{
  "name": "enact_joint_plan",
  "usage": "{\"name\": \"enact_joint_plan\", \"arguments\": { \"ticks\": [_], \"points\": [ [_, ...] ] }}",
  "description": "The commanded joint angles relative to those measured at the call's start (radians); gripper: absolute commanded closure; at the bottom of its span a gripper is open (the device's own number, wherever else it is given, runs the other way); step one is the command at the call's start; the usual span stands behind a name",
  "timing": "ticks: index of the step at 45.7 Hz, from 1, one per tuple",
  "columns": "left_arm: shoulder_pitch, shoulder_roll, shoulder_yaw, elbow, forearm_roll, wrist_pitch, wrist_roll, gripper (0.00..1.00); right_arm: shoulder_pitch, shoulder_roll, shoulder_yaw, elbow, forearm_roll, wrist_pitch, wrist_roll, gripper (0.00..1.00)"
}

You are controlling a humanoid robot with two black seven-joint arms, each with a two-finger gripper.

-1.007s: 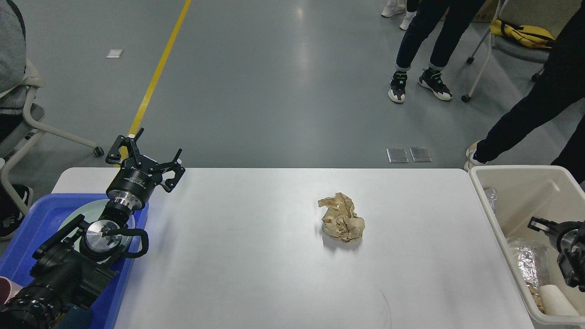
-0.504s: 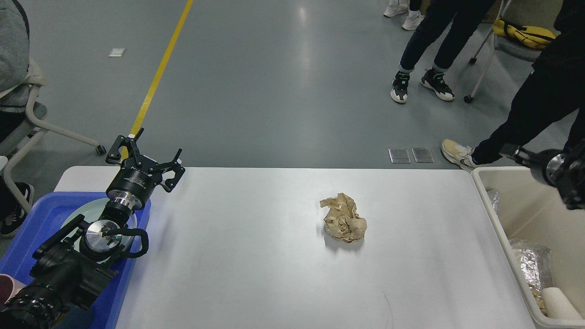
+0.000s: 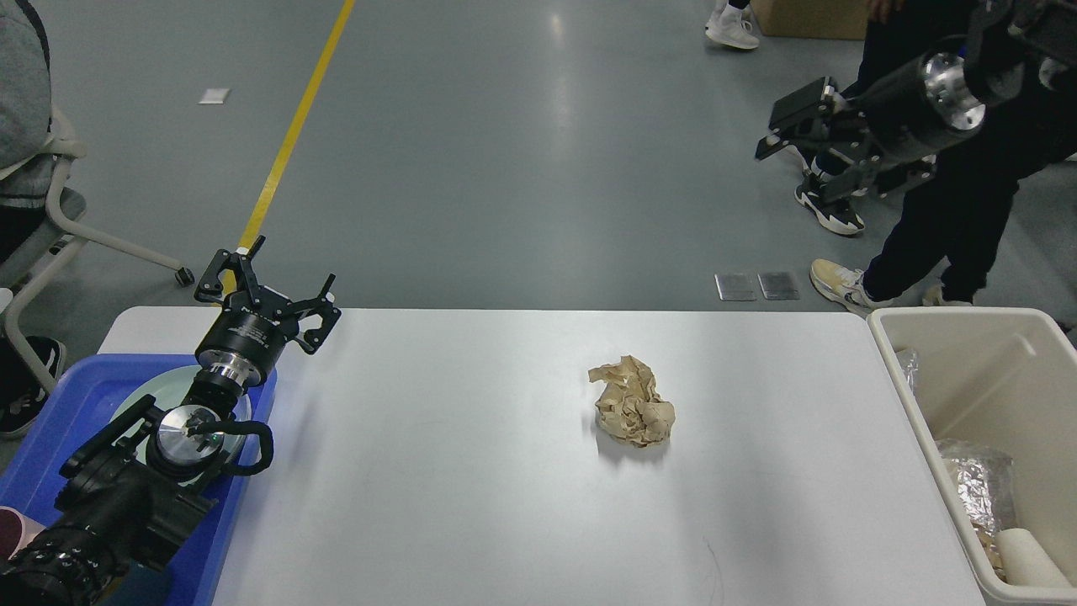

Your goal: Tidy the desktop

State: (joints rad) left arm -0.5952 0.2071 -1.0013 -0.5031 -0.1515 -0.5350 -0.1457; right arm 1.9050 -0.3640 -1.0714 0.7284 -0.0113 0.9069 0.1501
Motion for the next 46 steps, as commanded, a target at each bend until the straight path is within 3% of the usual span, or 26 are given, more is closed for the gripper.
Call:
{"name": "enact_joint_plan", "arguments": {
  "ticks": [1,4,10,12,15,26,33,40,46],
  "points": [
    [0.000,0.000,0.000,0.000,0.000,0.000,0.000,0.04,0.213,0.040,-0.009,0.412,-0.056,-0.126,-0.018,0.00],
    [0.000,0.000,0.000,0.000,0.000,0.000,0.000,0.04,0.259,0.072,-0.010,0.567,-0.052,-0.216,-0.047,0.00],
    [0.000,0.000,0.000,0.000,0.001,0.000,0.000,0.04,0.264,0.131,-0.001,0.807,-0.042,-0.437,-0.197,0.00],
    [0.000,0.000,0.000,0.000,0.000,0.000,0.000,0.04,0.241,0.157,-0.001,0.818,-0.036,-0.503,-0.224,0.00],
    [0.000,0.000,0.000,0.000,0.000,0.000,0.000,0.04,0.183,0.180,-0.002,0.801,-0.007,-0.586,-0.233,0.00],
    [0.000,0.000,0.000,0.000,0.001,0.000,0.000,0.04,0.114,0.184,0.004,0.767,0.103,-0.654,-0.233,0.00],
    [0.000,0.000,0.000,0.000,0.000,0.000,0.000,0.04,-0.039,0.217,0.014,0.741,0.132,-0.782,-0.230,0.00],
    [0.000,0.000,0.000,0.000,0.001,0.000,0.000,0.04,-0.242,0.290,0.128,0.545,0.234,-0.914,-0.230,0.00],
    [0.000,0.000,0.000,0.000,0.000,0.000,0.000,0.04,-0.337,0.370,0.140,0.381,0.244,-0.954,-0.230,0.00]
  ]
}}
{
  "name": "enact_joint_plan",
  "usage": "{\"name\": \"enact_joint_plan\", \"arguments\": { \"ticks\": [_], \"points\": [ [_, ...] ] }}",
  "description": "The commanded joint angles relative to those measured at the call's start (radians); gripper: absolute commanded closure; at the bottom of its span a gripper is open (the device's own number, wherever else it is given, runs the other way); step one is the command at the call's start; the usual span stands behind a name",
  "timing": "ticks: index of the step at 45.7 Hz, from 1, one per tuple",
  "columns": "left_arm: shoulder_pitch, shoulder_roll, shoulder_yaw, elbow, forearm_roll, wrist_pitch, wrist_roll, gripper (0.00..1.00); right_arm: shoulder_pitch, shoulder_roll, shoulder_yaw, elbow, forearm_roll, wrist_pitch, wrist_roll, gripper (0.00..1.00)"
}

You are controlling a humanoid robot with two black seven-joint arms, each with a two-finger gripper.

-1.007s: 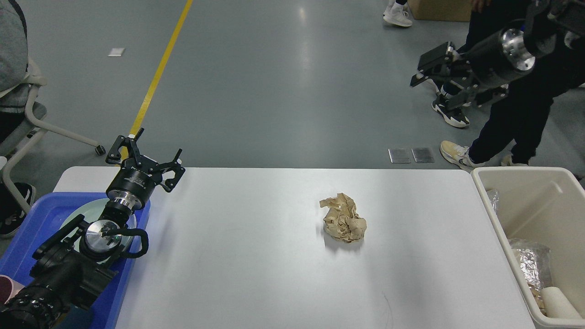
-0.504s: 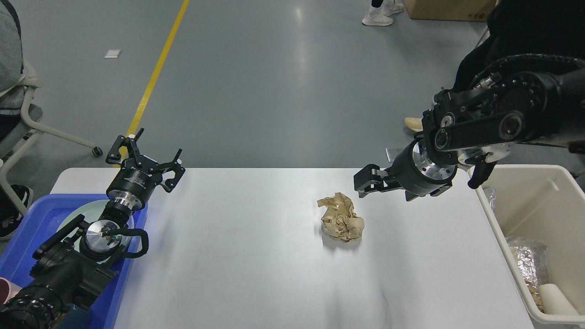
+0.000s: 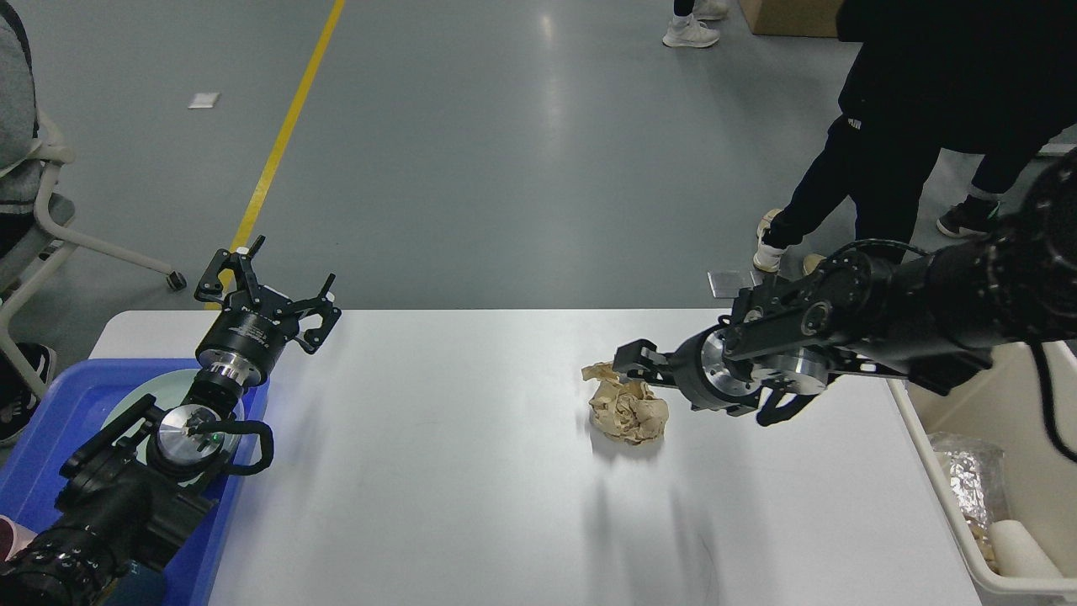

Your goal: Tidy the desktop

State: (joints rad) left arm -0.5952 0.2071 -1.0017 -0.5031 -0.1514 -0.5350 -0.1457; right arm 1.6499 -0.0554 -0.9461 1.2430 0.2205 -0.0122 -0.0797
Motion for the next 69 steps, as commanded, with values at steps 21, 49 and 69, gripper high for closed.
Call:
{"name": "enact_joint_plan", "arguments": {
  "ticks": [21,49,69],
  "points": [
    [0.000,0.000,0.000,0.000,0.000,0.000,0.000,0.04,-0.289,0.223,-0.043,-0.428,-0.045,-0.049,-0.012,0.00],
    [0.000,0.000,0.000,0.000,0.000,0.000,0.000,0.04,-0.426,0.258,-0.132,-0.516,-0.115,-0.068,-0.011,0.66],
    [0.000,0.000,0.000,0.000,0.000,0.000,0.000,0.04,-0.400,0.267,-0.161,-0.484,-0.150,-0.084,-0.014,1.00]
  ]
}}
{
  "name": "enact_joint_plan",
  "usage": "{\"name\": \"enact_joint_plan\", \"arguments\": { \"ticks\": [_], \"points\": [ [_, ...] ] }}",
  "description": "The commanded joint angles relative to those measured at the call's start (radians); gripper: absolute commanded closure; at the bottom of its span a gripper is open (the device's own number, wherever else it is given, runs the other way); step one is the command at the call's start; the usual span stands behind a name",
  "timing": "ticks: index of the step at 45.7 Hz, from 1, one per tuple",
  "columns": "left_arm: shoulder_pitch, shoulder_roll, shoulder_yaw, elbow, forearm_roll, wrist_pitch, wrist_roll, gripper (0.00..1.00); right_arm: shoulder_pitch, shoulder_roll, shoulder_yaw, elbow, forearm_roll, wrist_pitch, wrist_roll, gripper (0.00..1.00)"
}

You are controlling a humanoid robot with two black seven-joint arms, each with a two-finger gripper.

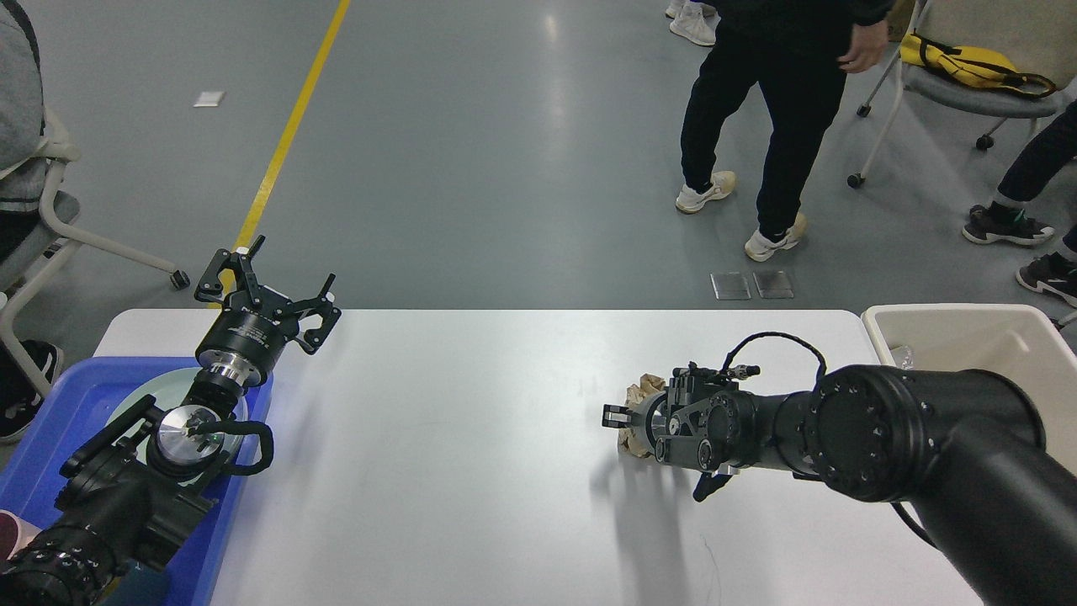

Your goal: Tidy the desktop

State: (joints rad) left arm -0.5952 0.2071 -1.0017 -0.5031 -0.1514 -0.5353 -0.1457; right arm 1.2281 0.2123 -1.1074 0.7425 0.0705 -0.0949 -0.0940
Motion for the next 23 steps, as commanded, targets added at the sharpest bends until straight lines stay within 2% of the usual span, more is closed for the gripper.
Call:
{"name": "enact_joint_plan", "arguments": {
  "ticks": [1,13,19,23],
  "points": [
    [0.000,0.000,0.000,0.000,0.001,0.000,0.000,0.04,0.028,-0.004,0.000,0.021,0.000,-0.002,0.000,1.00],
    [0.000,0.000,0.000,0.000,0.000,0.000,0.000,0.04,0.145,-0.068,-0.003,0.175,-0.003,0.004,0.005,1.00],
    [0.000,0.000,0.000,0.000,0.000,0.000,0.000,0.04,0.327,-0.203,0.004,0.383,-0.008,0.030,0.025,1.00],
    [0.000,0.000,0.000,0.000,0.001,0.000,0.000,0.04,0.476,-0.316,0.006,0.540,-0.027,0.099,0.057,1.00]
  ]
}}
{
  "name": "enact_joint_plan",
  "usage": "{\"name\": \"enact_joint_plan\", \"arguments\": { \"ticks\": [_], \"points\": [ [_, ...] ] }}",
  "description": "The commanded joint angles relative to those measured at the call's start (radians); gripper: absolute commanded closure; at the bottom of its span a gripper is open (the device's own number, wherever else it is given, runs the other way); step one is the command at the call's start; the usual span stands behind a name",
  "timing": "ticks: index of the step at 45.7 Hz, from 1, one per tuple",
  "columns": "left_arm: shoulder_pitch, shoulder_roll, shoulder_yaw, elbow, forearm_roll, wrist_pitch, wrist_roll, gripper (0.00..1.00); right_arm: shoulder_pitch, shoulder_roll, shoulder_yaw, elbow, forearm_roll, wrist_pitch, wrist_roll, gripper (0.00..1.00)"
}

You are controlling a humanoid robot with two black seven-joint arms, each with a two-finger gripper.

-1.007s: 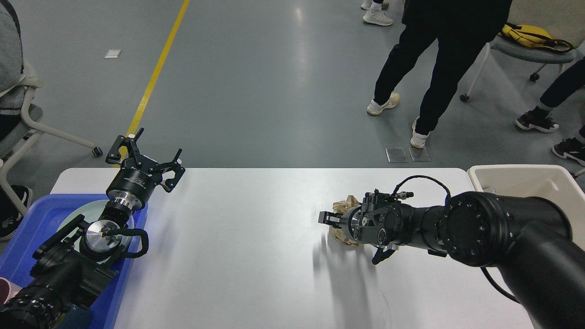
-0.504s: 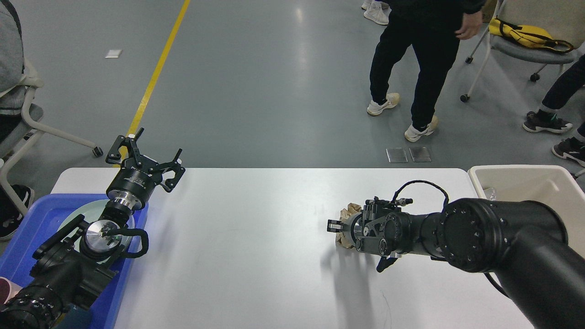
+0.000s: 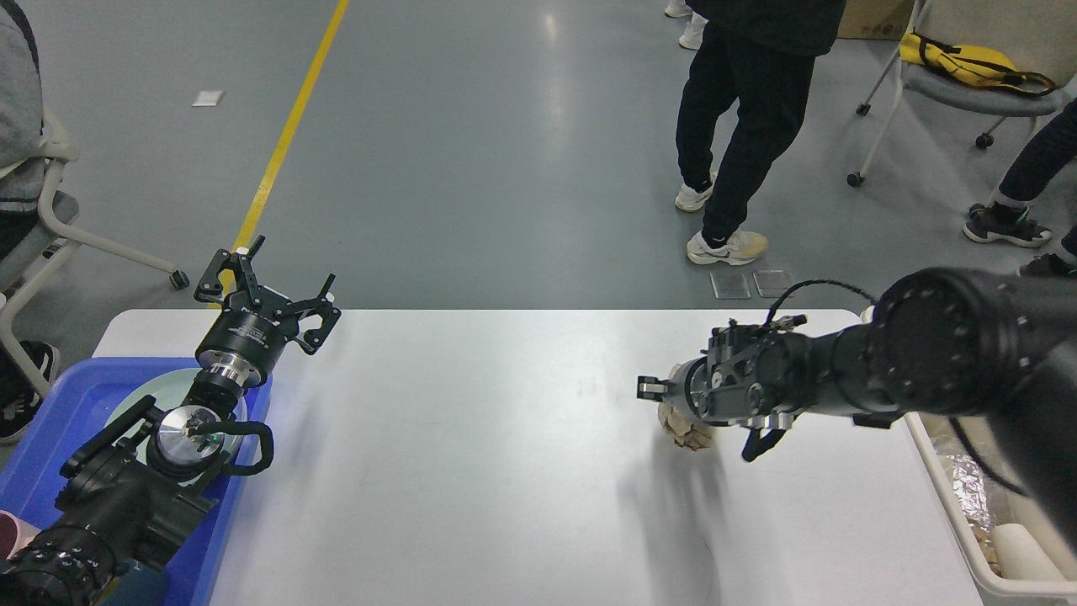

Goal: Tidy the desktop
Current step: 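Lift the paper bag and carry it into the beige bin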

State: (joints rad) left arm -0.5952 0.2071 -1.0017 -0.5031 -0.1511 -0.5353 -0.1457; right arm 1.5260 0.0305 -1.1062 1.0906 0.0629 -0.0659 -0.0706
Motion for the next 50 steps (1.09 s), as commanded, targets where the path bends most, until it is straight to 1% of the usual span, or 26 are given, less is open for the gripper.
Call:
{"name": "enact_joint_plan", "arguments": {
  "ticks": [1,6,10,12,15,18,23,26,29,34,37,41,45,48,50],
  "points": [
    [0.000,0.000,0.000,0.000,0.001,0.000,0.000,0.04,0.218,-0.159,0.006,0.227,-0.028,0.093,0.041,1.00],
    [0.000,0.000,0.000,0.000,-0.001,0.000,0.000,0.04,0.426,-0.296,-0.001,0.392,-0.041,0.231,0.066,1.00],
    [0.000,0.000,0.000,0.000,-0.001,0.000,0.000,0.04,0.603,-0.398,-0.003,0.500,-0.041,0.417,0.084,1.00],
    [0.000,0.000,0.000,0.000,-0.001,0.000,0.000,0.04,0.684,-0.440,0.003,0.532,-0.041,0.510,0.084,1.00],
    [0.000,0.000,-0.002,0.000,-0.001,0.000,0.000,0.04,0.773,-0.483,-0.001,0.561,-0.041,0.609,0.084,1.00],
    [0.000,0.000,-0.002,0.000,-0.001,0.000,0.000,0.04,0.816,-0.500,-0.007,0.572,-0.043,0.638,0.083,1.00],
    [0.000,0.000,-0.002,0.000,-0.001,0.000,0.000,0.04,0.816,-0.498,-0.049,0.555,-0.058,0.633,0.075,1.00],
    [0.000,0.000,-0.002,0.000,-0.001,0.000,0.000,0.04,0.745,-0.498,-0.132,0.471,-0.144,0.618,0.075,1.00],
    [0.000,0.000,-0.002,0.000,-0.001,0.000,0.000,0.04,0.628,-0.508,-0.188,0.367,-0.224,0.604,0.077,1.00],
    [0.000,0.000,0.000,0.000,-0.001,0.001,0.000,0.04,0.354,-0.589,-0.190,0.087,-0.275,0.537,0.077,1.00],
    [0.000,0.000,0.000,0.000,0.001,0.000,0.000,0.04,0.171,-0.606,-0.179,-0.087,-0.275,0.482,0.077,1.00],
    [0.000,0.000,0.000,0.000,-0.001,0.000,0.000,0.04,-0.093,-0.612,-0.143,-0.328,-0.272,0.391,0.078,1.00],
    [0.000,0.000,0.000,0.000,0.001,0.000,0.000,0.04,-0.412,-0.595,-0.097,-0.591,-0.270,0.258,0.078,1.00],
    [0.000,0.000,0.000,0.000,-0.001,0.001,0.000,0.04,-0.643,-0.537,-0.043,-0.811,-0.267,0.144,0.078,1.00],
    [0.000,0.000,0.000,0.000,-0.001,0.000,0.000,0.04,-0.790,-0.468,0.003,-0.959,-0.250,0.098,0.078,1.00]
  ]
}}
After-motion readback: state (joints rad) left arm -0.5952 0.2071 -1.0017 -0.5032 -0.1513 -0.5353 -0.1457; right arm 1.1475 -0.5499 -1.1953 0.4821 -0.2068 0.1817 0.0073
